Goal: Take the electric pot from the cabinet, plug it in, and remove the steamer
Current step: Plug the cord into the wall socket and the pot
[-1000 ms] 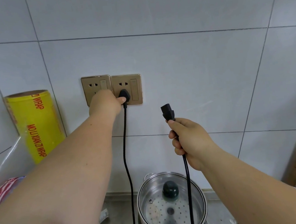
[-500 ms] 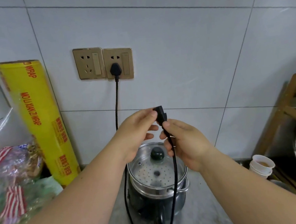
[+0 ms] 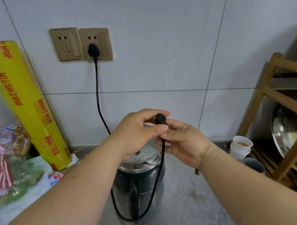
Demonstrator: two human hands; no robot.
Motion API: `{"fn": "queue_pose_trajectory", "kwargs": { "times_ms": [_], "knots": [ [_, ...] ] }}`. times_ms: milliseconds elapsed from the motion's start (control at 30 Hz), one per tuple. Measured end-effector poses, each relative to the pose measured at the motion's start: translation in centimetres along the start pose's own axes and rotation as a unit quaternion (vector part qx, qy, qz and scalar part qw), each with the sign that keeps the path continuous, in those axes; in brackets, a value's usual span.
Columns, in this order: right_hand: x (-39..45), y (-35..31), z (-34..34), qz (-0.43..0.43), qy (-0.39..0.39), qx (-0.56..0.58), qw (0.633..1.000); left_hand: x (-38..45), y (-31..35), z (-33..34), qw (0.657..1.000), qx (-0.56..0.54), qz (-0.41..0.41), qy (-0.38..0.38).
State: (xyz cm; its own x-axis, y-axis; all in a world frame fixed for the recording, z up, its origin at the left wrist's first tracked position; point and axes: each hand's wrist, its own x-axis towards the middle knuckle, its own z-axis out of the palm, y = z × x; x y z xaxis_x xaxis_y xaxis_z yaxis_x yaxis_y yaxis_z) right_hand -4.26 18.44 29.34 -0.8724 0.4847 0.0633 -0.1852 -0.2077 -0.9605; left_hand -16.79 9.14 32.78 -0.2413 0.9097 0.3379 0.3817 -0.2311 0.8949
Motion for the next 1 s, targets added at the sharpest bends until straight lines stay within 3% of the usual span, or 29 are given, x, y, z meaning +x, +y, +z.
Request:
{"fn": "queue_pose_trajectory", "kwargs": {
  "times_ms": [167, 233, 333, 400, 467, 533, 633, 733, 833, 1000],
  "knots": [
    [-1.6, 1.8, -1.9, 0.015, -0.035, 0.037, 0.999, -1.7, -0.8, 2.0, 0.998, 0.025, -0.037, -0.054],
    [-2.4, 2.8, -3.0, 0.036, -0.023, 0.04, 0.998, -2.5, -2.0, 2.1, 0.995, 0.072, -0.066, -0.03],
    [-3.6, 5.5, -5.2, 0.086, 0.069, 0.054, 0.992, -4.4, -4.3, 2.4, 0.975, 0.114, -0.119, 0.149],
    [-4.4, 7.4, -6.6, 0.125, 0.143, 0.071, 0.979, -6.1, -6.6, 2.5, 0.922, 0.186, -0.179, 0.288],
    [-4.9, 9.1, -7.7, 0.156, 0.203, 0.067, 0.964, -8.1, -9.3, 2.5, 0.882, 0.215, -0.249, 0.338],
    [-5.0, 10.4, -8.3, 0.183, 0.257, 0.047, 0.948, -9.7, -11.6, 3.2, 0.865, 0.196, -0.331, 0.322],
    [-4.8, 11.7, -8.7, 0.209, 0.32, 0.03, 0.924, -11.1, -13.9, 4.4, 0.865, 0.169, -0.41, 0.235],
    [-4.5, 12.5, -8.8, 0.223, 0.328, 0.011, 0.918, -10.8, -15.3, 5.2, 0.876, 0.191, -0.402, 0.188],
    [-4.5, 12.9, -8.8, 0.221, 0.324, -0.047, 0.919, -10.1, -16.3, 5.9, 0.851, 0.289, -0.408, 0.162],
    [-4.6, 13.5, -9.9, 0.229, 0.268, -0.311, 0.883, -9.8, -16.8, 4.8, 0.873, 0.202, -0.402, 0.189]
  ]
}}
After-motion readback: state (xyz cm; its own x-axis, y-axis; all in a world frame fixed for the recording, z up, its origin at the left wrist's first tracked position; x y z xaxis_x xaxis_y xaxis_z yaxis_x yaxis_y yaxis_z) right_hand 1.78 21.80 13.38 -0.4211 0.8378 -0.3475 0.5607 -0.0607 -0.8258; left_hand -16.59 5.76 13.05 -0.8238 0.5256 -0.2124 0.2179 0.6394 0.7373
